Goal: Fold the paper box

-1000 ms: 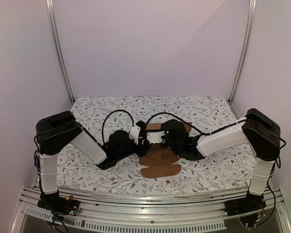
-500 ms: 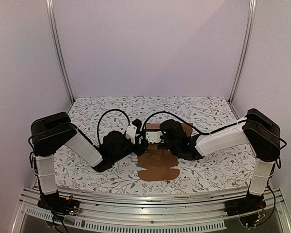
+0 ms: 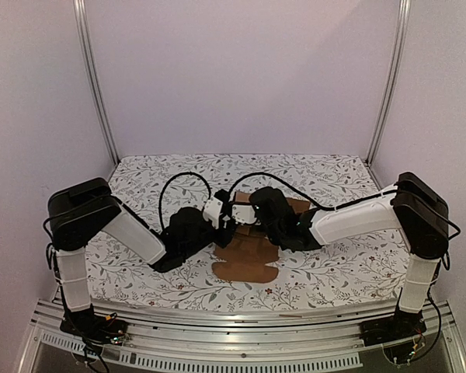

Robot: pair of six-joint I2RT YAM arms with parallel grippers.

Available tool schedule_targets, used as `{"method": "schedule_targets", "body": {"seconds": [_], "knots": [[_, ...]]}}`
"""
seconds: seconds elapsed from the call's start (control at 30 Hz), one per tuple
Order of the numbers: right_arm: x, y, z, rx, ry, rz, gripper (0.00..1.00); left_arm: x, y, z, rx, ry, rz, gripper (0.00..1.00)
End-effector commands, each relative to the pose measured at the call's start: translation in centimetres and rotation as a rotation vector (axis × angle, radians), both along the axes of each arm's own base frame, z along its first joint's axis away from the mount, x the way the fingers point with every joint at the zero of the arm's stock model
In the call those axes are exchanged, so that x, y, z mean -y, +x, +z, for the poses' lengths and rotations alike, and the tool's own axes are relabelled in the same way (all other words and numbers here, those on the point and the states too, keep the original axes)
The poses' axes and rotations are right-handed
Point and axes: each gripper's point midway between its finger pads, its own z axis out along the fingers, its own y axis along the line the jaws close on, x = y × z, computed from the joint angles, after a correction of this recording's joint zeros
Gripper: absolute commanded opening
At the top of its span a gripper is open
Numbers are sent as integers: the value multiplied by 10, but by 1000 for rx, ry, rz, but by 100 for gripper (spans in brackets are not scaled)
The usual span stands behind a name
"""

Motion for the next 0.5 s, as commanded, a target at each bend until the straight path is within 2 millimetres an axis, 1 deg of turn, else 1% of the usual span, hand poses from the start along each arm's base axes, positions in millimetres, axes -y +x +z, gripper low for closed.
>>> {"method": "schedule_targets", "body": {"seconds": [0.0, 0.07, 0.13, 0.2, 0.4, 0.47], "knots": [[-8, -4, -4, -61, 16, -9, 0, -13, 14, -1, 47, 63, 117, 49], [-8, -5, -6, -91, 29, -23, 0, -9, 14, 2, 59, 50, 93, 49], [-8, -5, -9, -109, 43, -41, 0, 6, 5, 4, 52, 11, -22, 52], [-8, -4, -10, -118, 46, -48, 0, 16, -4, 8, 44, -33, -103, 55], [-10, -5, -13, -137, 55, -51, 0, 28, -15, 12, 3, -110, -232, 58], [-10, -6, -17, -157, 43, -48, 0, 32, -11, 10, -13, -112, -243, 58]]}}
